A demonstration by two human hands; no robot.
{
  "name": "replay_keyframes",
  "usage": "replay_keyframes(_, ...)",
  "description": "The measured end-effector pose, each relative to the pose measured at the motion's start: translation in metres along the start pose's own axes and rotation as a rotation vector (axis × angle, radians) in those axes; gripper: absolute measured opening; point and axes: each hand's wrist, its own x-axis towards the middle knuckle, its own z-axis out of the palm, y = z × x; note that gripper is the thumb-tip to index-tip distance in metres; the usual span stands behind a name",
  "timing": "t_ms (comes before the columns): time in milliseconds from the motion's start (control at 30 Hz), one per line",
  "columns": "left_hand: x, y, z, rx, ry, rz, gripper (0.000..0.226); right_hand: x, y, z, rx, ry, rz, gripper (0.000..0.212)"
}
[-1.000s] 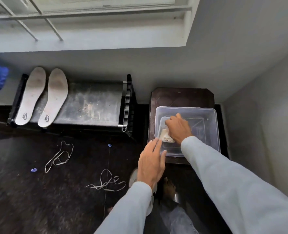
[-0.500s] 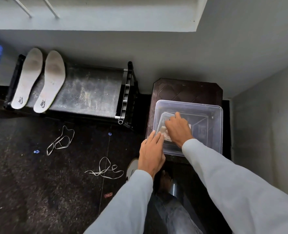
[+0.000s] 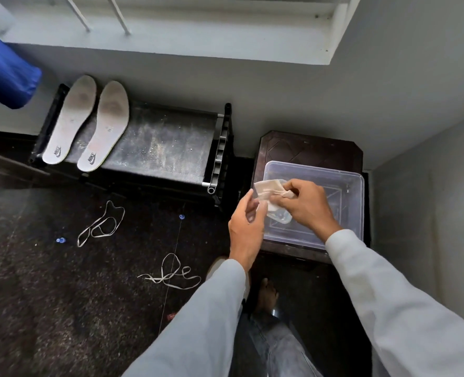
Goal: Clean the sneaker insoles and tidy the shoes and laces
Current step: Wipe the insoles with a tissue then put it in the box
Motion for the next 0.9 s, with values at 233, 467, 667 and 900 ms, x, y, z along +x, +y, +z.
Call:
replay_keyframes(233,-0.030,0.003,-0.093,-0.230,0.095,0.006,0.024,-0.072,-0.060,0.064,0.361,-0.175,0.157,0.019)
replay_keyframes(467,-0.059,-0.014,-0.266,-0.056,0.073,0.036,0.009,-0.151,-0.143,0.164,0.463,-0.222,0.166,0.027)
replay_keyframes(667,-0.064,-0.023,-0.412,-0.004,0.059,0.020,0.012,-0.202,-0.235,0.278,0.533,-0.342,0.124,0.028)
replay_keyframes(900,-0.057,-0.019,-0.496,-0.198,0.186,-0.048,0.012,-0.212,-0.305,0.354,0.470,-0.219,0.088,0.011)
